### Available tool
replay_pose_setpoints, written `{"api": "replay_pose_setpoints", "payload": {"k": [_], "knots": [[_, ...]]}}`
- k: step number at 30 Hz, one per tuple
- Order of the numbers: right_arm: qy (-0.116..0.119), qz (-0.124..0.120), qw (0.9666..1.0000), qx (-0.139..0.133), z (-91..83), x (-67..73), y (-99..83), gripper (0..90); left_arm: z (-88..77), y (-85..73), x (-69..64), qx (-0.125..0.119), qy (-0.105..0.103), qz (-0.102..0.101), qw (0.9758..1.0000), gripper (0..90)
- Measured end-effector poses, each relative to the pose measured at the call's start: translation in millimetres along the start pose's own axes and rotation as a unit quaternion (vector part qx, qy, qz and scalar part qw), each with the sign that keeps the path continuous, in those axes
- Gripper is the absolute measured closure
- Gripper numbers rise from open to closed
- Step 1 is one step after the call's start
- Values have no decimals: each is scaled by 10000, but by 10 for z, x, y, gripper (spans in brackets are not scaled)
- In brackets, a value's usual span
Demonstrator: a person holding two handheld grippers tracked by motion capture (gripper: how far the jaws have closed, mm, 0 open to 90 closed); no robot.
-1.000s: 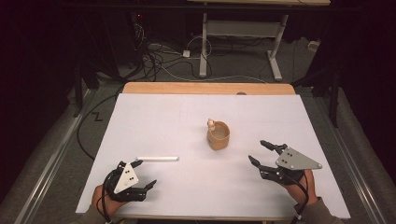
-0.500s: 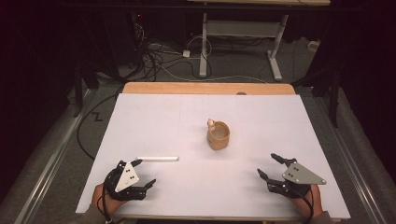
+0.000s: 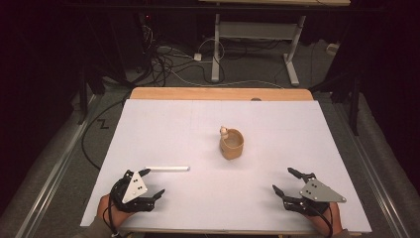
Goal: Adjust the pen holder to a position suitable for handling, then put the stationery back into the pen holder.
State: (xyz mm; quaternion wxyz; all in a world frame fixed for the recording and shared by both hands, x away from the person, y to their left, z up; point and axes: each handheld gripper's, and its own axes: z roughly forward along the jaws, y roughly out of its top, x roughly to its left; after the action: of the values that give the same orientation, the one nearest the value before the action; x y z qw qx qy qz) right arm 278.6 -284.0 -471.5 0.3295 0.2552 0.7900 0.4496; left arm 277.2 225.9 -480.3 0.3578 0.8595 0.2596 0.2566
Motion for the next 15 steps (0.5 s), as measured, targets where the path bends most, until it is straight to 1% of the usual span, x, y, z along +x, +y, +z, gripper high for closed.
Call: {"api": "replay_pose_setpoints", "payload": {"k": [3,5,8,12,15], "knots": [[5,42,10000,-28,-6,-4,5,266,-12,6,28,26,41,-32,10000,211],[18,57,10000,-28,-11,-5,17,266,-20,17,56,94,65,-49,9999,214],[43,53,10000,-29,-6,-4,17,266,-39,35,93,138,40,-32,9999,221],[102,58,9999,18,18,-13,19,266,-56,85,156,337,-61,-17,9994,229],[165,59,9998,75,31,0,16,266,-51,109,199,495,-206,-41,9986,229]]}}
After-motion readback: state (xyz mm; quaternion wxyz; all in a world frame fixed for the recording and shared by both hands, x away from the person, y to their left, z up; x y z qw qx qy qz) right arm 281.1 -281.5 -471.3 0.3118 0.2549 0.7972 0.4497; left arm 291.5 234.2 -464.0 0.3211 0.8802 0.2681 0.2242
